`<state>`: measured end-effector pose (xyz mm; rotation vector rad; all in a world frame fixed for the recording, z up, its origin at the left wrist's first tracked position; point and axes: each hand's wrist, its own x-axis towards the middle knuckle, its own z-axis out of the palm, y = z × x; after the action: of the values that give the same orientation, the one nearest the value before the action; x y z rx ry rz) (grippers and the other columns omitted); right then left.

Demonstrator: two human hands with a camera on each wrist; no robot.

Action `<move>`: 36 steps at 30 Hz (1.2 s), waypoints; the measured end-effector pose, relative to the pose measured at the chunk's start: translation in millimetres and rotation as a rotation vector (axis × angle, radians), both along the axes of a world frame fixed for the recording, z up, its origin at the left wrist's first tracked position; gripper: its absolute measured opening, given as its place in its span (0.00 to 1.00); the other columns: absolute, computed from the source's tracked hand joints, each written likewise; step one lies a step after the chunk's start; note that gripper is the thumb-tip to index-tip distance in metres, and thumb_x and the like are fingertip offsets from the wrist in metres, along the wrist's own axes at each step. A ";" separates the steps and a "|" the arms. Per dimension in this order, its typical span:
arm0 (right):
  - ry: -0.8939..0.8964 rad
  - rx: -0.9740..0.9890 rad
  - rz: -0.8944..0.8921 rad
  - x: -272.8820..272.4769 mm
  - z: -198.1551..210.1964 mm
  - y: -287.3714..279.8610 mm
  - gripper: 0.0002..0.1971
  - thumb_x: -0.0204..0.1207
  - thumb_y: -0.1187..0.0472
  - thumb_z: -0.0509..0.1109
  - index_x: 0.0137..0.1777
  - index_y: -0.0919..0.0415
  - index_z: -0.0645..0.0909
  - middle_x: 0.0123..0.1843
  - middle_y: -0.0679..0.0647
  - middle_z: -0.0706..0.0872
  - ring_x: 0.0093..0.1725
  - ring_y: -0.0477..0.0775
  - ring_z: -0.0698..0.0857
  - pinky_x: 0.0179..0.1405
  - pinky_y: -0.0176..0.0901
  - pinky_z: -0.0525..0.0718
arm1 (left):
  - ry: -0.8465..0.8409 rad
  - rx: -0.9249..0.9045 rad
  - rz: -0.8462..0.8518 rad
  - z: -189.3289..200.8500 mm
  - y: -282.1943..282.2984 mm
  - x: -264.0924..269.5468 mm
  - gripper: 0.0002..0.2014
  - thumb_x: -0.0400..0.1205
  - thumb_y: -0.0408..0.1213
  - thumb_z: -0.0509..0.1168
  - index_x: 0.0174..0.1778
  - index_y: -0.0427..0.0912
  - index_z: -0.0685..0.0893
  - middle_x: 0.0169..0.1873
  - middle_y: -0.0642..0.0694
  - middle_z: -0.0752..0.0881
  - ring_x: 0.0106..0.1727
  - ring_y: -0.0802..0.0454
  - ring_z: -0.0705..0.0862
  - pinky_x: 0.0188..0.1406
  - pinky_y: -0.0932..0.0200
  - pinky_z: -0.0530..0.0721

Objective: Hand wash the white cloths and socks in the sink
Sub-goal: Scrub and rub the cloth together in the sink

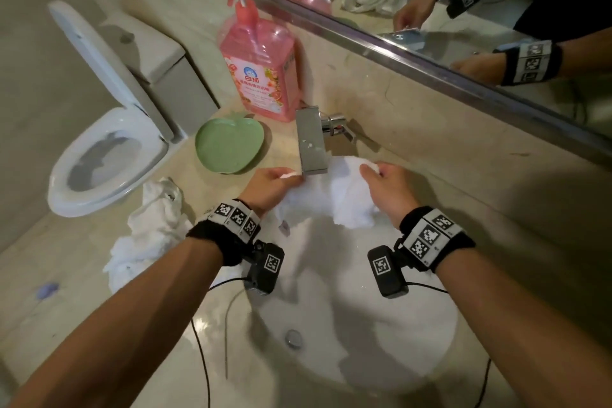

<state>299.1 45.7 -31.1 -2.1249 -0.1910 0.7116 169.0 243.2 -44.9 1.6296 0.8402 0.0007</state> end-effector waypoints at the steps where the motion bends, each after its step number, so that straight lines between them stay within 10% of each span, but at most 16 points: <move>1: 0.024 0.010 0.029 -6.2 -0.4 5.1 0.21 0.85 0.49 0.64 0.57 0.69 0.83 0.44 0.66 0.87 0.41 0.60 0.85 0.43 0.48 0.86 | 0.006 0.017 -0.009 0.6 -2.2 -2.4 0.05 0.79 0.42 0.74 0.38 0.48 0.93 0.33 0.53 0.91 0.36 0.54 0.86 0.41 0.59 0.82; 4: 0.046 0.051 0.149 -27.7 -2.5 22.0 0.16 0.86 0.52 0.64 0.59 0.65 0.84 0.50 0.62 0.88 0.51 0.63 0.86 0.54 0.61 0.88 | -0.016 0.018 -0.015 0.9 -13.2 -5.2 0.11 0.81 0.40 0.72 0.32 0.51 0.91 0.27 0.52 0.88 0.31 0.51 0.84 0.34 0.58 0.84; 8: 0.148 0.096 0.326 -50.6 -4.7 40.6 0.21 0.75 0.54 0.78 0.66 0.57 0.80 0.57 0.50 0.88 0.56 0.55 0.88 0.54 0.53 0.89 | -0.009 -0.048 -0.009 -0.4 -29.7 0.2 0.08 0.82 0.32 0.67 0.52 0.35 0.89 0.33 0.44 0.89 0.30 0.52 0.88 0.34 0.55 0.89; 13: 0.000 -0.019 0.410 -48.4 -14.4 46.5 0.31 0.73 0.64 0.78 0.77 0.59 0.74 0.68 0.53 0.82 0.67 0.53 0.81 0.65 0.48 0.82 | 0.104 0.011 -0.226 8.1 -30.2 -1.9 0.11 0.66 0.41 0.59 0.36 0.50 0.88 0.38 0.48 0.91 0.46 0.43 0.90 0.54 0.45 0.86; 19: -0.061 0.003 0.517 -27.4 -11.7 38.6 0.26 0.74 0.73 0.61 0.61 0.43 0.85 0.52 0.41 0.88 0.53 0.45 0.84 0.46 0.29 0.78 | 0.099 0.407 -0.441 1.5 1.9 -10.7 0.35 0.76 0.32 0.73 0.78 0.42 0.68 0.72 0.45 0.70 0.71 0.50 0.72 0.72 0.60 0.69; 23: -0.093 -0.023 0.492 -16.4 -12.5 33.1 0.19 0.75 0.69 0.63 0.43 0.41 0.84 0.37 0.40 0.87 0.38 0.48 0.85 0.27 0.22 0.73 | 0.134 0.470 -0.512 5.0 10.6 -3.9 0.07 0.81 0.44 0.72 0.48 0.47 0.83 0.45 0.44 0.86 0.50 0.43 0.85 0.43 0.59 0.72; 25: -0.180 -0.082 0.513 -14.1 -11.9 30.7 0.12 0.81 0.64 0.64 0.55 0.49 0.86 0.47 0.49 0.89 0.44 0.51 0.83 0.30 0.22 0.69 | 0.142 0.547 -0.431 4.7 9.6 -1.1 0.09 0.82 0.47 0.70 0.40 0.48 0.79 0.41 0.41 0.87 0.44 0.41 0.85 0.39 0.56 0.74; 29: -0.181 -0.119 0.451 -21.9 -15.1 38.9 0.16 0.85 0.61 0.63 0.70 0.56 0.81 0.64 0.61 0.87 0.61 0.62 0.86 0.59 0.47 0.84 | 0.168 0.501 -0.248 0.7 -2.4 4.9 0.11 0.80 0.47 0.68 0.41 0.44 0.77 0.38 0.45 0.85 0.42 0.42 0.83 0.35 0.55 0.76; 32: 0.058 0.055 0.412 -37.4 -12.1 53.2 0.16 0.74 0.60 0.77 0.59 0.47 0.82 0.53 0.51 0.91 0.54 0.51 0.89 0.55 0.54 0.90 | 0.148 0.210 -0.141 -1.7 -11.0 6.6 0.14 0.77 0.48 0.69 0.48 0.41 0.79 0.42 0.44 0.86 0.46 0.42 0.87 0.45 0.49 0.87; 36: 0.078 0.078 0.285 -34.1 -18.7 62.2 0.27 0.71 0.65 0.79 0.69 0.52 0.77 0.57 0.54 0.89 0.57 0.54 0.88 0.55 0.55 0.90 | 0.034 -0.004 -0.234 4.4 -15.5 1.3 0.14 0.70 0.47 0.65 0.48 0.46 0.87 0.46 0.46 0.91 0.49 0.50 0.88 0.55 0.49 0.86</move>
<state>264.9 107.8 -49.8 -2.0128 -0.4783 0.9352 170.3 227.6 -40.5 1.7199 0.6697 -0.1934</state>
